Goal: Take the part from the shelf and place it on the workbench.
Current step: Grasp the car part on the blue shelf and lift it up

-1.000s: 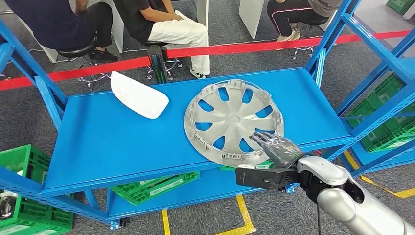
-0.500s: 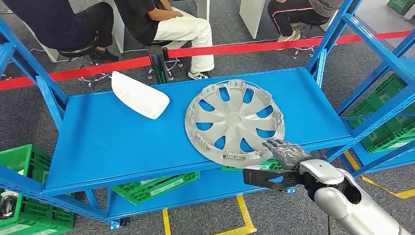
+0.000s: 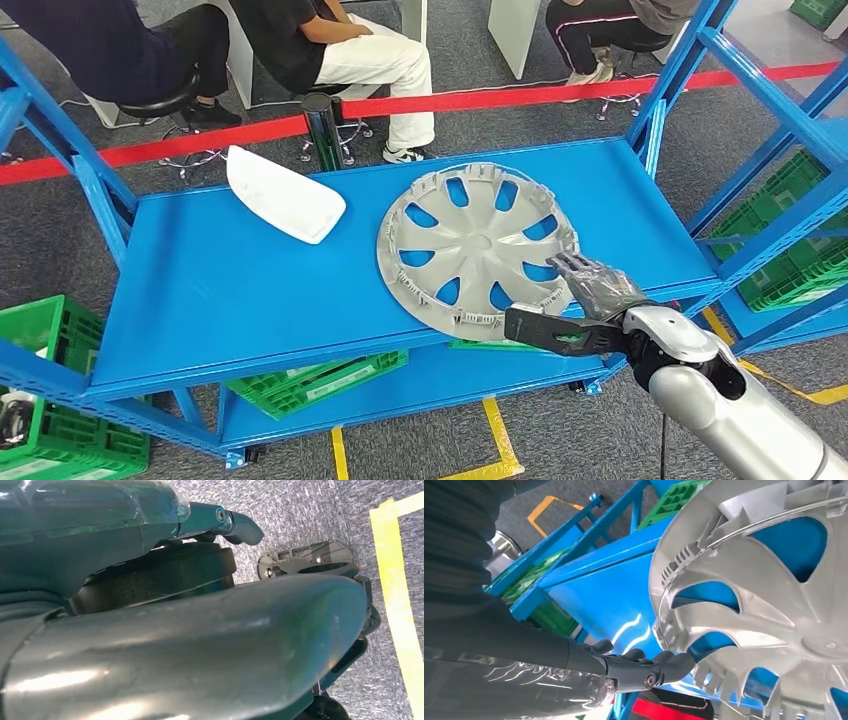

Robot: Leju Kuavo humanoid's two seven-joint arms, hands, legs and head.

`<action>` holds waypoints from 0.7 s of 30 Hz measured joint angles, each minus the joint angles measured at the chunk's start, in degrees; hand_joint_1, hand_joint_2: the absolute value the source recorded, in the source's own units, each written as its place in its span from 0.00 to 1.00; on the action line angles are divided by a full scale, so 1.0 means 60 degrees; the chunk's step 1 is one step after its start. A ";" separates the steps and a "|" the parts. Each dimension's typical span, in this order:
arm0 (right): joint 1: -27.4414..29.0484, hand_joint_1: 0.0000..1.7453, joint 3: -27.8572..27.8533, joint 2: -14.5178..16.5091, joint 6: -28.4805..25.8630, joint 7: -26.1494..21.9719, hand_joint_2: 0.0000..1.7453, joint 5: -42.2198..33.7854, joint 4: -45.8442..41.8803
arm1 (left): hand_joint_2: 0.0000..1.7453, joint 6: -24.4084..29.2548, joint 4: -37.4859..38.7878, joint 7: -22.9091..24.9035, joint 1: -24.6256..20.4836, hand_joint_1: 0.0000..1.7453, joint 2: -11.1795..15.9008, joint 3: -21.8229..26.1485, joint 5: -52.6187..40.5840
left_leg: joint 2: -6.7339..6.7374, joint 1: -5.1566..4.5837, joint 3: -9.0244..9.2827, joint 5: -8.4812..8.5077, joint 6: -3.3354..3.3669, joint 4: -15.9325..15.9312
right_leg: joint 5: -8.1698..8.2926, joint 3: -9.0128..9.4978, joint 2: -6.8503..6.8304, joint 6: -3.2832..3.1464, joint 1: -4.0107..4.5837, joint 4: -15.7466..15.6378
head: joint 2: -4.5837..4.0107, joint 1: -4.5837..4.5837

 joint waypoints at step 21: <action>-0.1580 0.00 0.1895 0.0006 -0.2110 -0.0912 1.00 0.0944 0.0856 | 0.00 -0.0005 0.0000 0.0240 -0.0067 0.00 0.0007 -0.0249 -0.0230 | 0.0067 -0.0001 0.0004 -0.0001 0.0002 -0.0007 | 0.0003 0.0000 0.0032 0.0001 0.0001 0.0002 | 0.0000 -0.0005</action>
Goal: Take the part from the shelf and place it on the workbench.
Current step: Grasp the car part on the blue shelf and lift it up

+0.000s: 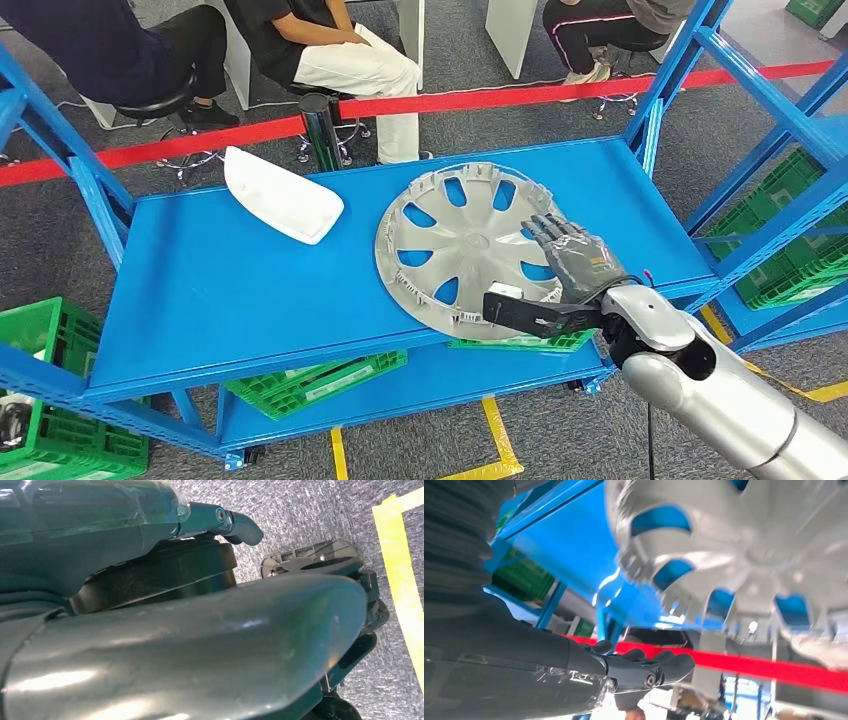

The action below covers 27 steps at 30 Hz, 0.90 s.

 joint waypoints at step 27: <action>-0.0736 0.00 0.1490 0.0649 -0.0250 0.0003 1.00 -0.0435 0.2213 | 0.00 -0.0140 0.0001 0.0178 -0.0055 0.00 0.0051 -0.0271 -0.0157 | -0.0025 -0.0001 0.0004 -0.0007 0.0010 0.0001 | 0.0001 -0.0001 0.0015 0.0001 -0.0001 0.0000 | 0.0000 -0.0002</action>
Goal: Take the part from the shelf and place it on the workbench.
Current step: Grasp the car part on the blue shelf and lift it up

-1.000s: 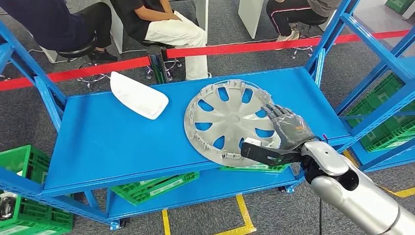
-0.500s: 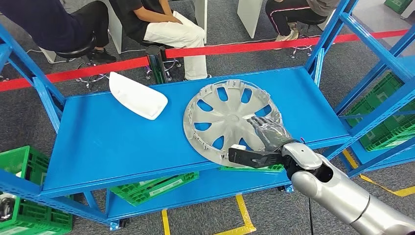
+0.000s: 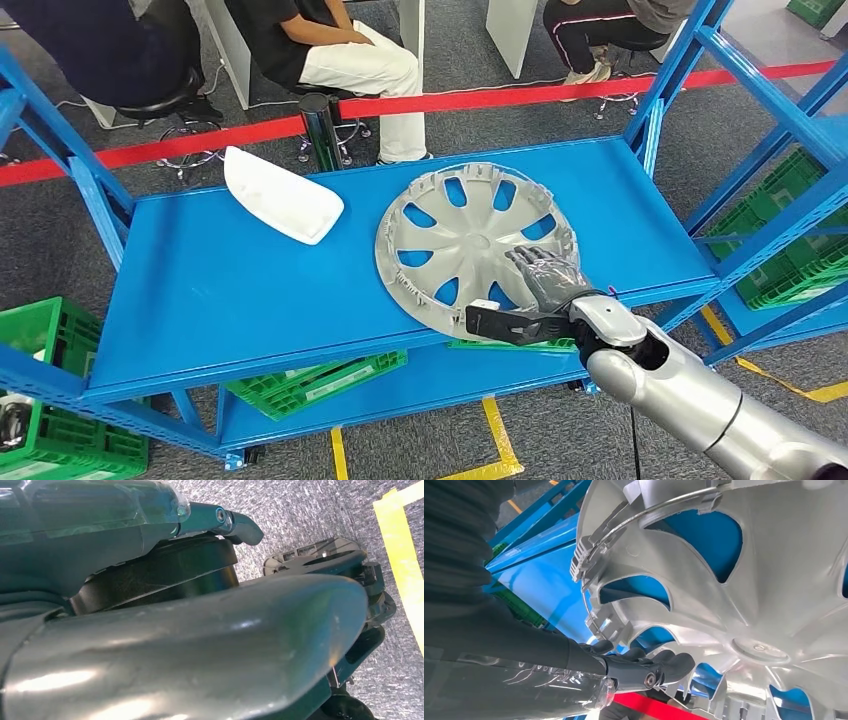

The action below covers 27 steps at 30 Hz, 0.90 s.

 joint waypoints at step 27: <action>0.0146 1.00 0.0107 -0.0032 -0.0218 0.0113 1.00 -0.1187 0.0421 | 0.00 -0.0004 -0.0001 -0.0019 -0.0012 0.00 0.0004 -0.0087 0.0031 | -0.0116 0.0002 -0.0001 0.0004 0.0001 0.0002 | -0.0008 0.0014 -0.0066 0.0005 -0.0002 -0.0003 | 0.0000 -0.0002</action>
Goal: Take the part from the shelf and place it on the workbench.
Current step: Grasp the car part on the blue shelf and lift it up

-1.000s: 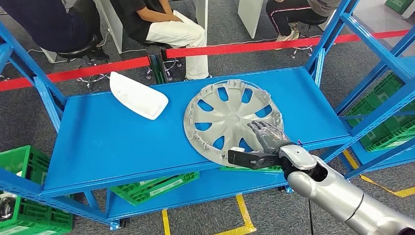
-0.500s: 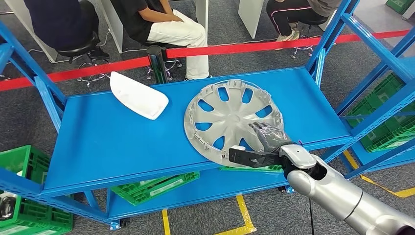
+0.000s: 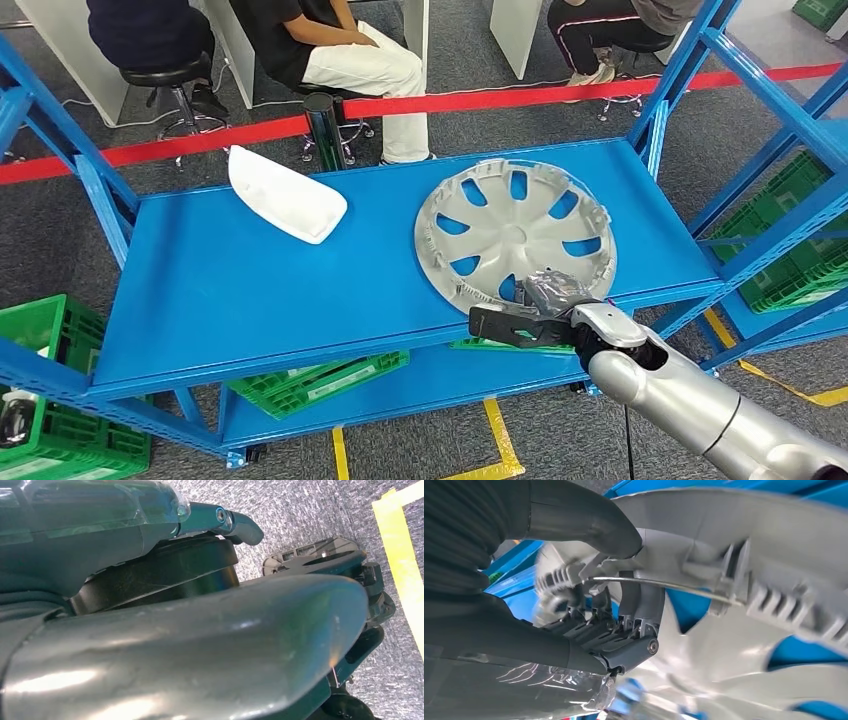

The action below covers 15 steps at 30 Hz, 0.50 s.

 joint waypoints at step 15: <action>0.0111 1.00 -0.0009 -0.0138 -0.0190 0.0032 1.00 -0.0313 -0.0012 | 0.00 0.0009 0.0000 -0.0042 0.0001 0.00 0.0004 -0.0004 0.0037 | 0.0000 0.0001 0.0003 0.0000 0.0000 0.0000 | -0.0002 -0.0002 -0.0002 0.0002 0.0000 -0.0003 | 0.0000 -0.0002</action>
